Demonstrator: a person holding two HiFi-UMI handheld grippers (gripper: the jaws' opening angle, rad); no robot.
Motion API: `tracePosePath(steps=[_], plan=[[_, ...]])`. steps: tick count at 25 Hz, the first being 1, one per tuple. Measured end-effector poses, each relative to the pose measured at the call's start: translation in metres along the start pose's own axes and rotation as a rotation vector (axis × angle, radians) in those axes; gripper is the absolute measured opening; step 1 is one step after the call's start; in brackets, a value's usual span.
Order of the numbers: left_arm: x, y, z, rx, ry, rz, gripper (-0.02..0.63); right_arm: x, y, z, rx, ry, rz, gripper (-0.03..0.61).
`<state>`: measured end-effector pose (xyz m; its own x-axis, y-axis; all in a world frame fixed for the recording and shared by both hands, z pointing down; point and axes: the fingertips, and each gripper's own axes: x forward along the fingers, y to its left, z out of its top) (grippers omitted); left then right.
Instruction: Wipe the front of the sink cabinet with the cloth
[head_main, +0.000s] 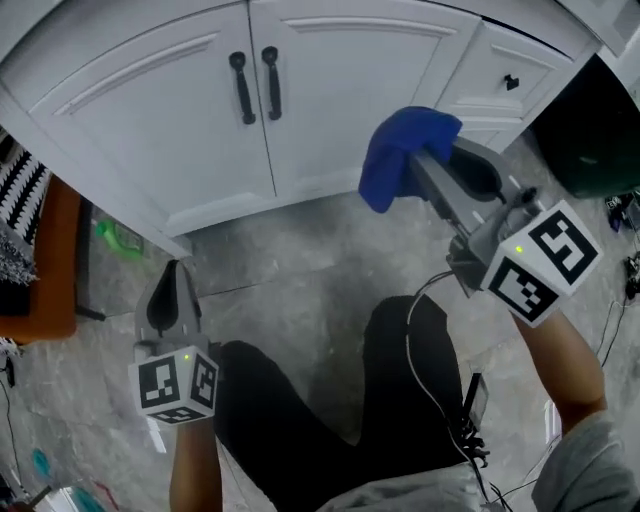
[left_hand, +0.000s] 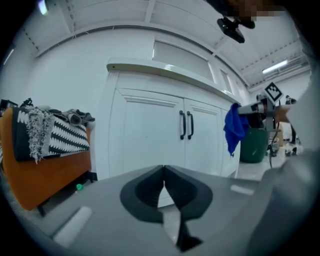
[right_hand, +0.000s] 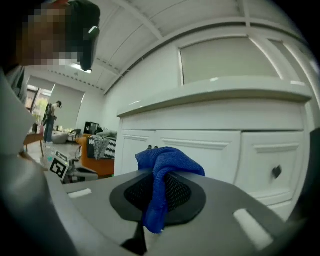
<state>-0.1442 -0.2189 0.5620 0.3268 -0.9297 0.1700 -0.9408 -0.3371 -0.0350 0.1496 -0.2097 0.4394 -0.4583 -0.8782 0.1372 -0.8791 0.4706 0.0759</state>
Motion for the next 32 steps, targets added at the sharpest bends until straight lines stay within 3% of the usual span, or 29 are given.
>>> tracePosePath(steps=[6,11,16,19,25,32], plan=[[0.023,-0.042,0.018,0.055,-0.016,-0.074,0.011,-0.091,-0.071,0.03,-0.102,0.005,-0.159,0.031],[0.033,-0.054,0.023,0.073,-0.015,-0.106,0.011,-0.144,-0.102,0.037,-0.083,-0.009,-0.274,0.031],[0.036,-0.052,0.019,0.091,0.024,-0.105,0.011,-0.152,-0.108,0.028,-0.069,-0.028,-0.3,0.031],[0.022,-0.055,0.032,0.058,0.065,-0.092,0.011,-0.144,-0.106,0.031,-0.034,-0.014,-0.276,0.031],[-0.017,-0.072,0.152,0.046,0.124,-0.126,0.011,-0.134,-0.096,0.123,0.014,0.029,-0.216,0.031],[-0.074,-0.08,0.337,-0.058,0.123,-0.103,0.011,-0.165,-0.084,0.293,0.077,0.058,-0.182,0.031]])
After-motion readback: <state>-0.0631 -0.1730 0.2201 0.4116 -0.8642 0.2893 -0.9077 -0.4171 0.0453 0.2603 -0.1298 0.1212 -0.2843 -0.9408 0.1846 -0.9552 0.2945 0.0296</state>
